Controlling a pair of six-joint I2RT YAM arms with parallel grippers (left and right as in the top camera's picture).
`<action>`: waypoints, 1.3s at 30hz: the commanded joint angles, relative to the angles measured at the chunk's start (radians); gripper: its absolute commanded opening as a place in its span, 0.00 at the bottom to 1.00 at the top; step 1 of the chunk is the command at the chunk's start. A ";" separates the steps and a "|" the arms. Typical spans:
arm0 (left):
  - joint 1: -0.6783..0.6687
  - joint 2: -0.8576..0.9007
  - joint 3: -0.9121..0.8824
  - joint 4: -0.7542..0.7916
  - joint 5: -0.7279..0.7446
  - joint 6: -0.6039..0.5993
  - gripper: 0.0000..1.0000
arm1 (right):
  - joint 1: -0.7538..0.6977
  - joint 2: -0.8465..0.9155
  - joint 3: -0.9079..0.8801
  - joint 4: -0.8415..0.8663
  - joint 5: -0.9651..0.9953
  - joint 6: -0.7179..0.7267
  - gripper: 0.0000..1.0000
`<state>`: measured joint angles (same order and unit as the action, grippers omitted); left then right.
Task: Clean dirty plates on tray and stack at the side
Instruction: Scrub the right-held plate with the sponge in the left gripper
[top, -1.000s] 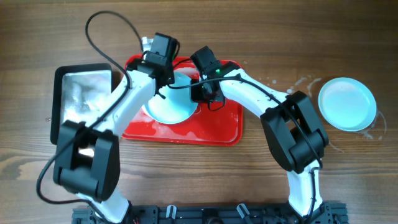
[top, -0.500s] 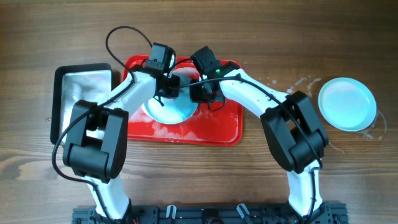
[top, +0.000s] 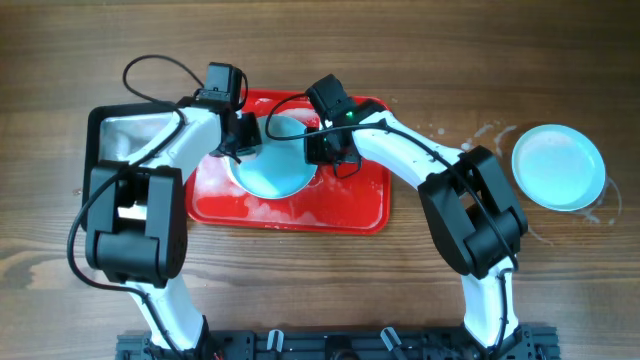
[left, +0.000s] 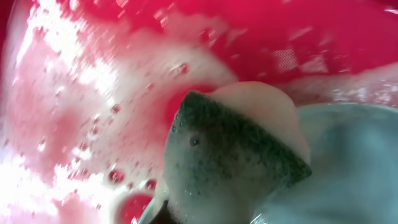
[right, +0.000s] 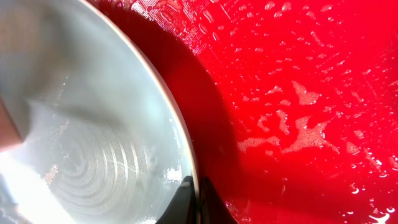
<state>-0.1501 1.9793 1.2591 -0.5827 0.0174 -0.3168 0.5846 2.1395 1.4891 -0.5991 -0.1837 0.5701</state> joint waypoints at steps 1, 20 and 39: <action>0.065 0.083 -0.051 -0.095 -0.146 -0.084 0.04 | -0.002 0.032 -0.011 -0.015 0.022 -0.020 0.04; 0.065 0.082 0.397 -0.820 -0.142 -0.026 0.04 | -0.003 0.032 -0.011 -0.018 0.021 -0.019 0.04; -0.035 0.084 0.129 -0.352 0.210 0.161 0.04 | -0.036 0.032 -0.011 -0.016 0.017 -0.018 0.04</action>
<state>-0.1524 2.0598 1.4578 -1.0058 0.1699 -0.1825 0.5632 2.1414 1.4891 -0.6083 -0.2161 0.5518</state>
